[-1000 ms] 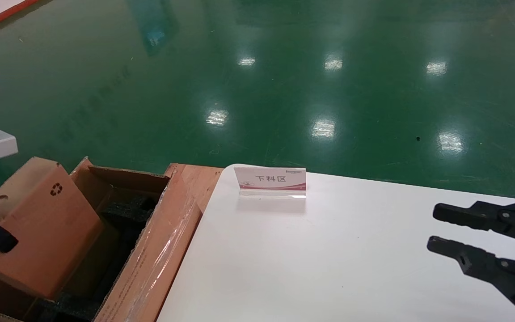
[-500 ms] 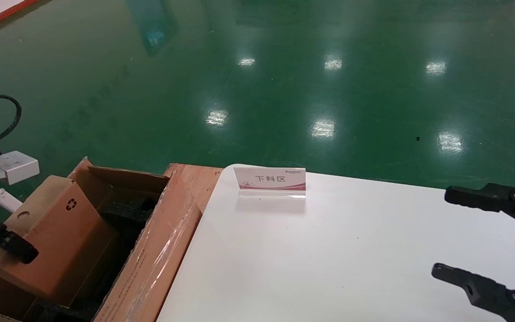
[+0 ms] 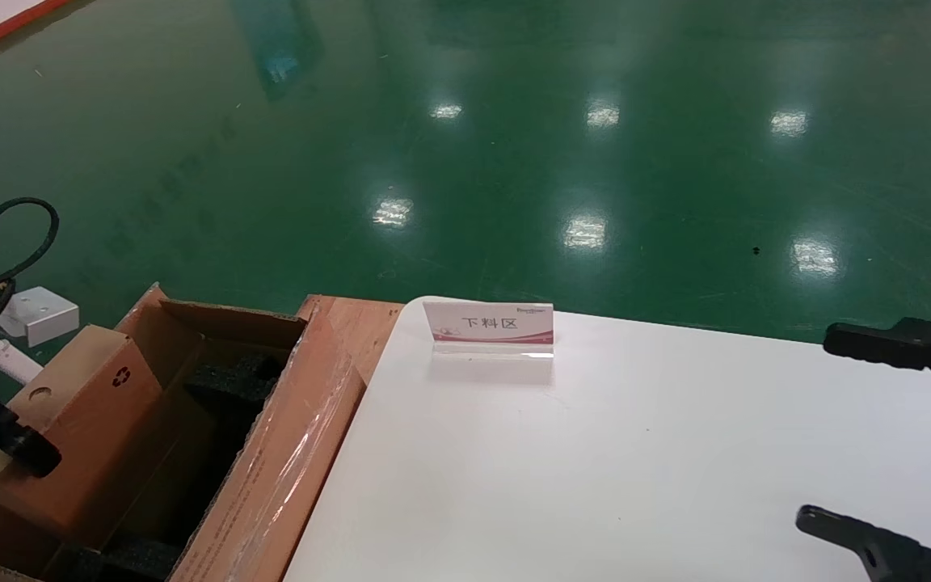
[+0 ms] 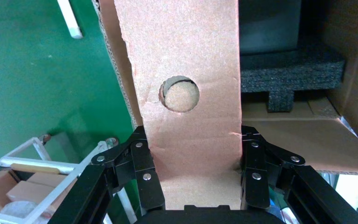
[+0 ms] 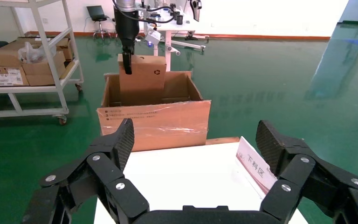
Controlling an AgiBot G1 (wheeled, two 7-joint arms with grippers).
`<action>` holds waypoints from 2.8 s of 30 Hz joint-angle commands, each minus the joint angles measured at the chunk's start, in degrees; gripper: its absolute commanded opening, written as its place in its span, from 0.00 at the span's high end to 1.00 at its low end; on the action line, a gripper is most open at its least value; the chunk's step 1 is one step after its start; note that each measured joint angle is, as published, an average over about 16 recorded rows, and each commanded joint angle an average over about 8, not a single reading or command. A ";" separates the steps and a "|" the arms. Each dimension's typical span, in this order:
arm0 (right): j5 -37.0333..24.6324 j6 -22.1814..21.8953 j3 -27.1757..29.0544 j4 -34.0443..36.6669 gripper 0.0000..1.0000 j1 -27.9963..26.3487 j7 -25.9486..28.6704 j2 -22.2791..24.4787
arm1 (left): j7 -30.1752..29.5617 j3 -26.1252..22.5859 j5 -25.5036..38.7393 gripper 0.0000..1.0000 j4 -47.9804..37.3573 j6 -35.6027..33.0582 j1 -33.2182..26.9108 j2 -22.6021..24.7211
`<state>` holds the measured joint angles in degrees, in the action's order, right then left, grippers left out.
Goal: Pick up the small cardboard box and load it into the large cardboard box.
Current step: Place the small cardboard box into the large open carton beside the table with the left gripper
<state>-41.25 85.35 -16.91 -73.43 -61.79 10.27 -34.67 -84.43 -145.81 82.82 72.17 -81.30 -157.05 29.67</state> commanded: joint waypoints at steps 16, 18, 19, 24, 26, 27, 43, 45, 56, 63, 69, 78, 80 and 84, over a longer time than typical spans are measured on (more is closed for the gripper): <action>0.04 -0.02 -0.05 0.00 0.00 -0.01 -0.03 0.02 | -0.41 -0.04 1.88 1.00 -1.22 5.35 4.05 0.75; 0.04 -0.03 -0.06 0.00 0.00 -0.01 -0.03 0.02 | -0.26 0.06 1.84 1.00 -1.67 5.93 4.52 0.91; 0.04 -0.03 -0.06 0.00 0.00 -0.01 -0.03 0.03 | -0.16 0.11 1.81 1.00 -1.93 6.22 4.78 1.00; 0.05 -0.03 -0.08 0.00 0.00 -0.02 -0.04 0.03 | 0.47 0.32 1.53 1.00 -3.42 7.62 6.29 1.48; 0.06 -0.04 -0.09 0.00 0.00 -0.02 -0.04 0.04 | 0.75 0.38 1.41 1.00 -4.10 8.21 7.05 1.73; 0.06 -0.04 -0.09 0.00 0.00 -0.02 -0.04 0.04 | 0.87 0.41 1.35 1.00 -4.44 8.50 7.44 1.85; 0.09 -0.06 -0.14 0.00 0.00 -0.03 -0.07 0.06 | 3.87 1.02 -0.91 1.00 -11.75 13.29 15.23 3.77; 0.10 -0.06 -0.14 0.00 0.00 -0.03 -0.07 0.06 | 4.48 1.19 -1.49 1.00 -12.83 13.68 16.12 3.90; 0.12 -0.08 -0.18 0.00 0.00 -0.04 -0.09 0.07 | 8.03 2.07 -4.56 1.00 -18.74 14.78 20.47 4.71; 0.14 -0.09 -0.19 0.01 0.00 -0.04 -0.10 0.08 | 9.27 2.30 -5.82 0.65 -21.58 14.66 22.46 5.27; 0.14 -0.10 -0.19 0.01 0.00 -0.03 -0.10 0.09 | 9.48 2.38 -6.21 0.01 -22.18 14.55 22.88 5.41; 0.15 -0.10 -0.19 0.01 0.00 -0.03 -0.10 0.09 | 9.31 2.29 -5.95 0.00 -21.71 14.49 22.53 5.30; 0.15 -0.10 -0.19 0.01 0.00 -0.03 -0.10 0.09 | 9.29 2.27 -5.85 0.00 -21.63 14.51 22.48 5.29; 0.15 -0.10 -0.19 0.01 0.00 -0.03 -0.10 0.09 | 9.25 2.25 -5.71 0.00 -21.52 14.54 22.39 5.26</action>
<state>-41.10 85.25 -17.10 -73.41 -61.82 10.17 -34.58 -75.17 -143.55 77.07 50.64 -66.76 -134.65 34.93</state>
